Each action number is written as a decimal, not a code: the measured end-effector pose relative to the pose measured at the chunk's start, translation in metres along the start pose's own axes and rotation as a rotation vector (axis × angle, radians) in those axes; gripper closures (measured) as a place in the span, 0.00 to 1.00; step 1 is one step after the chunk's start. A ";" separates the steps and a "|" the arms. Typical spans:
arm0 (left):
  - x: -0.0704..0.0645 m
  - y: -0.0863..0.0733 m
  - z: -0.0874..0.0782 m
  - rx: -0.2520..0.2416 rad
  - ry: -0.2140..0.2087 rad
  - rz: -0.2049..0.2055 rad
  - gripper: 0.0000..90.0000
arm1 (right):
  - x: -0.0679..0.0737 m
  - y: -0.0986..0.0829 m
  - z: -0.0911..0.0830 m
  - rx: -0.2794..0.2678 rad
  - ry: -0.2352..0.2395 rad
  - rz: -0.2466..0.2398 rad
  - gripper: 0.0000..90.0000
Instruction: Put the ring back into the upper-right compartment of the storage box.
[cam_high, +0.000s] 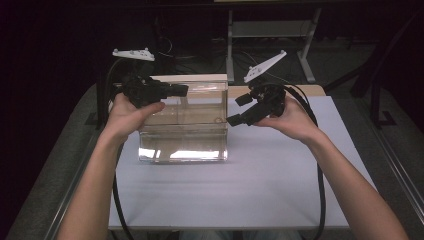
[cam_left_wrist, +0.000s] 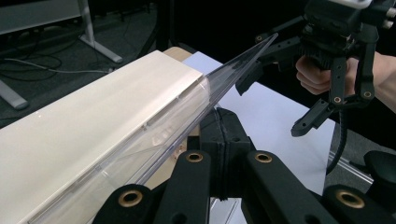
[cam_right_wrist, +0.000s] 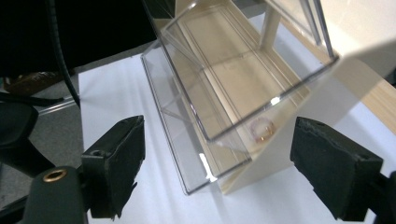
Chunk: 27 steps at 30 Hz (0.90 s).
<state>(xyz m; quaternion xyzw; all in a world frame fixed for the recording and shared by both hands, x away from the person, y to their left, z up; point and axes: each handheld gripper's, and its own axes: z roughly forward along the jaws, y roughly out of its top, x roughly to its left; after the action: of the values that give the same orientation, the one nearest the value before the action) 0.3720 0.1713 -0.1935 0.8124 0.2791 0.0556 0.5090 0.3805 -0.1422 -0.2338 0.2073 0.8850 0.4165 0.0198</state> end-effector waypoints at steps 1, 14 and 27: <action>0.000 0.000 0.000 0.000 -0.001 0.002 0.99 | 0.001 -0.003 -0.001 -0.003 -0.011 -0.005 0.17; 0.000 0.000 0.000 -0.006 -0.005 0.001 0.99 | 0.001 -0.044 -0.004 -0.036 -0.050 0.070 0.01; -0.001 0.000 0.001 -0.003 -0.001 0.000 0.99 | 0.004 -0.095 -0.004 -0.048 -0.098 0.121 0.01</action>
<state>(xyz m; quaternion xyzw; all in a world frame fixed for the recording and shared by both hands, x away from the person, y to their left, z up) 0.3714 0.1700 -0.1940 0.8117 0.2788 0.0556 0.5102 0.3427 -0.1976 -0.3017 0.2800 0.8586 0.4272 0.0426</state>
